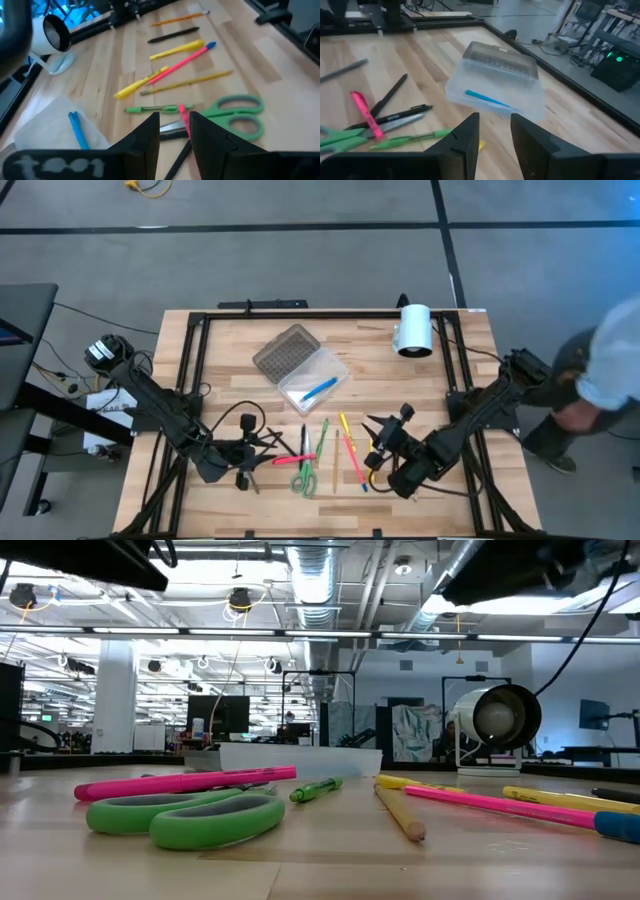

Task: Pick & place school supplies into a supply box
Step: Put the left yellow pen into the transparent supply box

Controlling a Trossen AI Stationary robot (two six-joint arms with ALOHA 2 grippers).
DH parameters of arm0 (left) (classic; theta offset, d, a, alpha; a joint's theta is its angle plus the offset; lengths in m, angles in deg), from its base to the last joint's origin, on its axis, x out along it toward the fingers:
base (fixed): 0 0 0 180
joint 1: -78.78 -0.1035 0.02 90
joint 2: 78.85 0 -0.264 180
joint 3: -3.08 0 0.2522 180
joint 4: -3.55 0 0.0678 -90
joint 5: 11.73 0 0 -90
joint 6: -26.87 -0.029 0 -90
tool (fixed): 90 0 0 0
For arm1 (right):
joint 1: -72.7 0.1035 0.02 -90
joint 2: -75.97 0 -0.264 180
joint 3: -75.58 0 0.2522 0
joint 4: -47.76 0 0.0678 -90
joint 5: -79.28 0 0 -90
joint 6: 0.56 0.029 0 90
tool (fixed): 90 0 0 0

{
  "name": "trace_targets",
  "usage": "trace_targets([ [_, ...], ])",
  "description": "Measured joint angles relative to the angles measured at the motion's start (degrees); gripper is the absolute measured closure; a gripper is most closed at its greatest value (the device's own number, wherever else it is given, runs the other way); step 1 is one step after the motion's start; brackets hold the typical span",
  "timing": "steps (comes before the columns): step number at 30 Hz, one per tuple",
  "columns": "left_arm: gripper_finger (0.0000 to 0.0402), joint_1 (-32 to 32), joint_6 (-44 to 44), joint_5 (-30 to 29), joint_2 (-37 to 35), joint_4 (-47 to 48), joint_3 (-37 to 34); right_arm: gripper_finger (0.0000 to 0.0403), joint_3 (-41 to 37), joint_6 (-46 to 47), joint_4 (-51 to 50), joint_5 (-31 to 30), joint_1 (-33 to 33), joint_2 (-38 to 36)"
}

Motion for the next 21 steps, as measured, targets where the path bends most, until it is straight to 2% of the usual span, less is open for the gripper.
trace_targets([
  [3, 0.0306, 1.3, 3.6, -2.1, 0.9, 0.3, 0.0, 0.0296, 0.1, -0.6, 2.4, 2.2, 0.2, 1.8],
  [8, 0.0306, 2.8, 7.2, -3.8, 7.3, -0.7, 0.0, 0.0296, 0.0, 0.2, 3.8, 3.1, 2.3, 4.5],
  [11, 0.0306, 2.8, 8.2, -2.6, 10.9, -1.6, 0.0, 0.0296, 0.0, 3.0, 4.4, 4.1, 3.3, 5.9],
  [14, 0.0306, 2.8, 9.2, 1.2, 12.6, -3.3, 0.0, 0.0296, 0.1, 4.2, 6.2, 5.7, 4.4, 6.9],
  [17, 0.0306, 3.1, 8.5, 4.0, 13.1, -4.0, 0.0, 0.0296, 0.0, 0.6, 7.3, 7.1, 5.7, 7.1],
  [21, 0.0306, 3.2, 5.8, 2.3, 13.1, -3.9, 0.0, 0.0296, 0.0, -4.8, 7.5, 9.9, 5.8, 7.2],
])
